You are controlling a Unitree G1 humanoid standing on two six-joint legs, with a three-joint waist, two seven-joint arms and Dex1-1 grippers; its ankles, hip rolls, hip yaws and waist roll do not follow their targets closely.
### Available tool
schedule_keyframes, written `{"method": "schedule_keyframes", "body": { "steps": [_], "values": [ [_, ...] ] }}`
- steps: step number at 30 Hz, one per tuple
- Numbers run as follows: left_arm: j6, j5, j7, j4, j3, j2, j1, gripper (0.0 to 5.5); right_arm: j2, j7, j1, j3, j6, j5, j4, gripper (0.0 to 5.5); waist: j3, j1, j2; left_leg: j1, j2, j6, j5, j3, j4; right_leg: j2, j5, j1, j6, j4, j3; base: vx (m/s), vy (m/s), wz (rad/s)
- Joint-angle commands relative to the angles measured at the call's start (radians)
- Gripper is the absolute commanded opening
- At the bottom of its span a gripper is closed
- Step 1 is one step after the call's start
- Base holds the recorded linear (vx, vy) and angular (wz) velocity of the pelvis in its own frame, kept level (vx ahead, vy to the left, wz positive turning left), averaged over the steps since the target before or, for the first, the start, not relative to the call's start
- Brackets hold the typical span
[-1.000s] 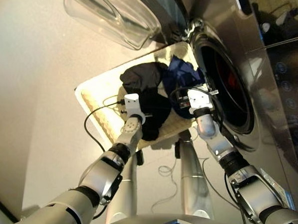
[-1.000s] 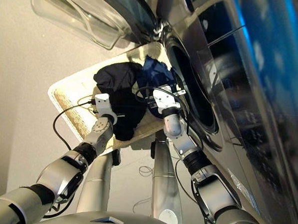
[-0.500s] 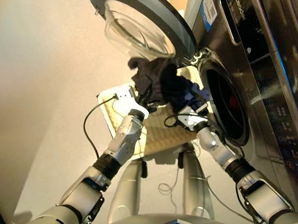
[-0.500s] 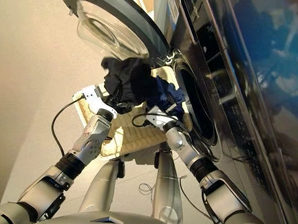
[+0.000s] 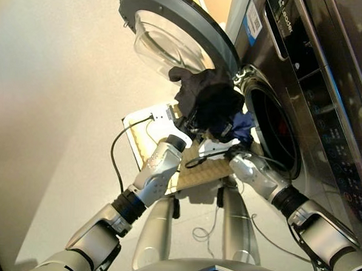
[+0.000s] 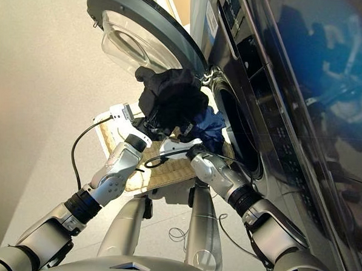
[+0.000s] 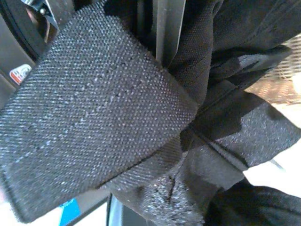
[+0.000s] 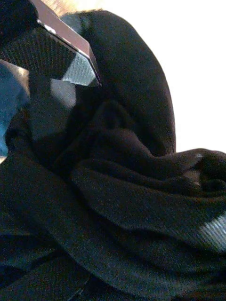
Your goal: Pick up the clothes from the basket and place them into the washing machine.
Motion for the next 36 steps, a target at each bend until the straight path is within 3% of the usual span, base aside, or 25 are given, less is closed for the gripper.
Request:
{"method": "schedule_keyframes", "body": {
  "steps": [1, 4, 5, 6, 7, 15, 16, 17, 21, 26, 28, 29, 32, 36],
  "values": [
    [-0.008, -0.013, -0.039, -0.187, -0.046, 0.036, 0.002, 0.00, 0.094, -0.089, -0.081, -0.039, 0.030, -0.060, 0.043, 5.50, -0.037, 0.017, 0.027, -0.006, 0.009, -0.016, -0.067, -0.030, 0.104, -0.014, -0.043, 0.111, 0.094, -0.066, -0.013, 0.000, 0.000, 0.000],
    [0.003, -0.028, -0.048, -0.212, -0.055, 0.049, 0.009, 0.00, 0.113, -0.092, -0.096, -0.050, 0.044, -0.050, 0.068, 5.50, -0.043, 0.022, 0.030, -0.012, 0.009, -0.016, -0.068, -0.032, 0.109, -0.015, -0.044, 0.106, 0.093, -0.061, -0.014, 0.000, 0.000, 0.000],
    [0.009, -0.036, -0.054, -0.225, -0.062, 0.058, 0.013, 0.00, 0.120, -0.093, -0.100, -0.057, 0.049, -0.042, 0.077, 2.61, -0.046, 0.023, 0.030, -0.014, 0.008, -0.016, -0.069, -0.033, 0.112, -0.015, -0.044, 0.106, 0.093, -0.061, -0.013, 0.000, 0.000, 0.000],
    [0.021, -0.042, -0.059, -0.237, -0.071, 0.070, 0.015, 0.00, 0.123, -0.092, -0.107, -0.067, 0.058, -0.035, 0.082, 0.52, -0.049, 0.024, 0.031, -0.016, 0.008, -0.015, -0.071, -0.034, 0.114, -0.016, -0.045, 0.105, 0.093, -0.060, -0.013, 0.000, 0.000, 0.000],
    [0.021, -0.042, -0.059, -0.237, -0.071, 0.071, 0.015, 0.00, 0.123, -0.092, -0.107, -0.067, 0.058, -0.035, 0.082, 0.00, -0.049, 0.024, 0.031, -0.016, 0.008, -0.015, -0.071, -0.034, 0.114, -0.016, -0.045, 0.105, 0.093, -0.060, -0.013, 0.000, 0.000, 0.000],
    [0.042, -0.029, -0.074, -0.239, -0.084, 0.097, 0.020, 0.02, 0.139, -0.108, -0.093, -0.102, 0.065, 0.004, 0.095, 0.00, -0.055, 0.022, 0.034, -0.019, 0.002, -0.010, -0.077, -0.036, 0.120, -0.021, -0.050, 0.096, 0.092, -0.044, -0.009, 0.000, 0.000, 0.000],
    [0.044, -0.028, -0.076, -0.241, -0.085, 0.100, 0.021, 1.10, 0.141, -0.109, -0.088, -0.105, 0.066, 0.010, 0.098, 0.00, -0.055, 0.022, 0.034, -0.018, 0.000, -0.010, -0.078, -0.035, 0.120, -0.022, -0.050, 0.095, 0.092, -0.043, -0.008, 0.000, 0.000, 0.000],
    [0.046, -0.021, -0.076, -0.241, -0.085, 0.103, 0.019, 5.50, 0.144, -0.111, -0.080, -0.110, 0.066, 0.018, 0.103, 0.00, -0.055, 0.021, 0.035, -0.018, -0.001, -0.009, -0.078, -0.033, 0.121, -0.023, -0.049, 0.096, 0.092, -0.043, -0.007, 0.000, 0.000, 0.000],
    [0.020, 0.069, -0.051, -0.252, -0.046, 0.115, 0.034, 5.50, 0.170, -0.150, -0.015, -0.159, 0.042, 0.111, 0.116, 0.00, -0.054, 0.020, 0.039, -0.018, -0.004, -0.006, -0.076, -0.029, 0.118, -0.027, -0.046, 0.092, 0.093, -0.045, 0.000, 0.000, 0.000, 0.000],
    [-0.022, 0.083, -0.021, -0.259, 0.017, 0.098, 0.066, 5.50, 0.192, -0.195, 0.036, -0.198, 0.024, 0.167, 0.136, 0.00, -0.056, 0.020, 0.041, -0.022, -0.008, -0.004, -0.074, -0.024, 0.113, -0.029, -0.040, 0.085, 0.094, -0.051, 0.005, 0.000, 0.000, 0.000],
    [-0.067, 0.116, 0.039, -0.248, 0.093, 0.083, 0.101, 5.50, 0.230, -0.261, 0.078, -0.284, 0.018, 0.273, 0.174, 0.00, -0.056, 0.017, 0.042, -0.026, -0.008, -0.003, -0.073, -0.020, 0.113, -0.032, -0.037, 0.079, 0.094, -0.051, 0.006, 0.000, 0.000, 0.000],
    [-0.067, 0.117, 0.039, -0.248, 0.093, 0.083, 0.101, 5.50, 0.230, -0.261, 0.078, -0.284, 0.018, 0.273, 0.174, 0.00, -0.056, 0.017, 0.042, -0.027, -0.008, -0.003, -0.073, -0.020, 0.113, -0.032, -0.037, 0.079, 0.094, -0.051, 0.006, 0.000, 0.000, 0.000],
    [-0.124, 0.147, 0.125, -0.176, 0.201, 0.048, 0.135, 5.50, 0.263, -0.263, 0.096, -0.328, 0.012, 0.410, 0.245, 0.00, -0.053, 0.019, 0.038, -0.029, -0.010, -0.003, -0.070, -0.018, 0.111, -0.033, -0.036, 0.075, 0.092, -0.049, 0.007, 0.000, 0.000, 0.000],
    [-0.144, 0.191, 0.159, -0.127, 0.283, 0.032, 0.161, 5.50, 0.237, -0.251, 0.113, -0.349, 0.008, 0.434, 0.236, 0.00, -0.053, 0.016, 0.035, -0.027, -0.010, -0.004, -0.068, -0.021, 0.106, -0.035, -0.036, 0.076, 0.092, -0.050, 0.003, 0.000, 0.000, 0.000]
  ]
}}
